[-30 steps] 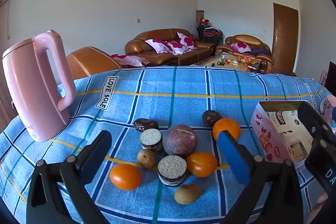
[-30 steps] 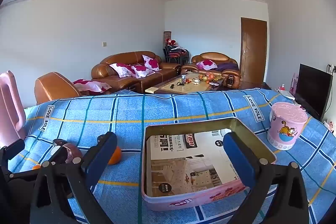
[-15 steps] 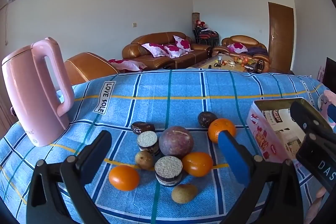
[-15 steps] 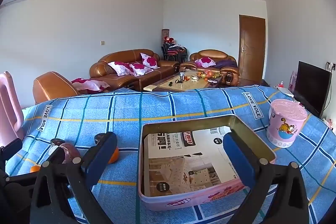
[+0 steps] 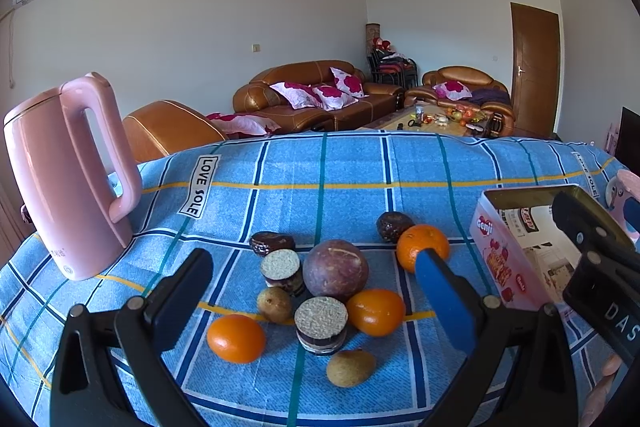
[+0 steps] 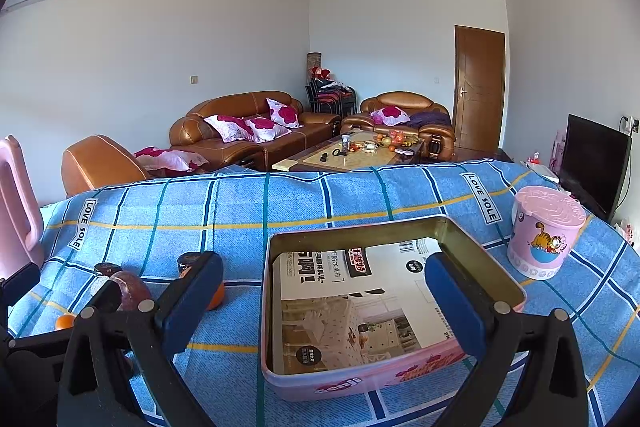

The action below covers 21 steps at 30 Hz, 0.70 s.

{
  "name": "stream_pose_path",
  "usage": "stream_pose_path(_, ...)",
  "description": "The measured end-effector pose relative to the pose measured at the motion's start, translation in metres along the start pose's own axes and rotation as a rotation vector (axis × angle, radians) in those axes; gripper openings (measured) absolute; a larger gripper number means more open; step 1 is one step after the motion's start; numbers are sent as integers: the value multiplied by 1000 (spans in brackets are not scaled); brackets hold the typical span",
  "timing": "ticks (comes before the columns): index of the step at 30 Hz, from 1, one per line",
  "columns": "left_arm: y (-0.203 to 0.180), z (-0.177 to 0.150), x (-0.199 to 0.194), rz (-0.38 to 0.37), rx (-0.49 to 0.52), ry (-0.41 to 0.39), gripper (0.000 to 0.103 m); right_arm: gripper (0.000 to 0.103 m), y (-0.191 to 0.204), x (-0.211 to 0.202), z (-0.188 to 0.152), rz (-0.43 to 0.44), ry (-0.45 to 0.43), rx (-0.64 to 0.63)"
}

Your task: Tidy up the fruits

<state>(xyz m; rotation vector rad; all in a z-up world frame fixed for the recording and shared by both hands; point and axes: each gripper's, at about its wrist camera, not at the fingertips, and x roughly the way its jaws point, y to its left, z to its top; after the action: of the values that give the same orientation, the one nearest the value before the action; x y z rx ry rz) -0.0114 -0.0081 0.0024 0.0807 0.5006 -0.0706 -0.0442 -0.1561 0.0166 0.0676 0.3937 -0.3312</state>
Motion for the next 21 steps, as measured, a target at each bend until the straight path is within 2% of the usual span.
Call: stream_pose_path(21, 3, -1, 4, 1, -4, 7, 103, 102, -1, 1, 0, 1, 2, 4)
